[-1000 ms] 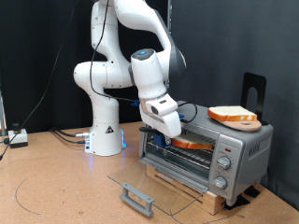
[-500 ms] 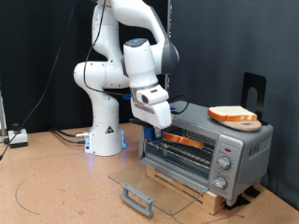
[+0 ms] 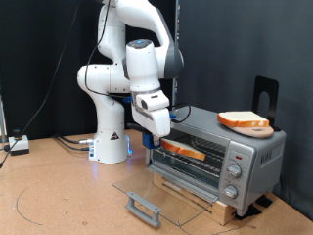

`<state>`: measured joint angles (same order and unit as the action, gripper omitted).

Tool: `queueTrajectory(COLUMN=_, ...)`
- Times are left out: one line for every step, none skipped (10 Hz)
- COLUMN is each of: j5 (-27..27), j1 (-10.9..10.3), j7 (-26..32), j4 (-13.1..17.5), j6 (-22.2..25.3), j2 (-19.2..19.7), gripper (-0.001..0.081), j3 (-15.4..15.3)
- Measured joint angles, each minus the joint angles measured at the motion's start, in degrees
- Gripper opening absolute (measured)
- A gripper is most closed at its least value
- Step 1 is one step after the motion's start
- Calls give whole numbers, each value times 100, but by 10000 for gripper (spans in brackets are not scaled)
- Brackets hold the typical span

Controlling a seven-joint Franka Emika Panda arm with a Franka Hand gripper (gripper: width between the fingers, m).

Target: Make a piece of toast with the oven

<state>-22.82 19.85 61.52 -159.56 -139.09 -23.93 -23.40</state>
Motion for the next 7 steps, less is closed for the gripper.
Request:
queueTrajectory(j5=194, j1=42, j7=-314, j4=-1, j6=-103, j2=41, gripper=416, j3=-206)
queueTrajectory(j5=331, j1=60, j7=-628, j4=-8, j6=-305, j2=96, gripper=416, j3=-442)
queueTrajectory(j5=394, j1=65, j7=-883, j4=-15, j6=-532, j2=164, gripper=416, j3=-672)
queueTrajectory(j5=400, j1=54, j7=-1035, j4=-17, j6=-713, j2=204, gripper=416, j3=-854)
queueTrajectory(j5=361, j1=21, j7=-1105, j4=-9, j6=-806, j2=220, gripper=416, j3=-959)
queueTrajectory(j5=299, j1=-27, j7=-1125, j4=5, j6=-833, j2=223, gripper=416, j3=-996)
queueTrajectory(j5=227, j1=-62, j7=-1125, j4=22, j6=-835, j2=223, gripper=416, j3=-1013)
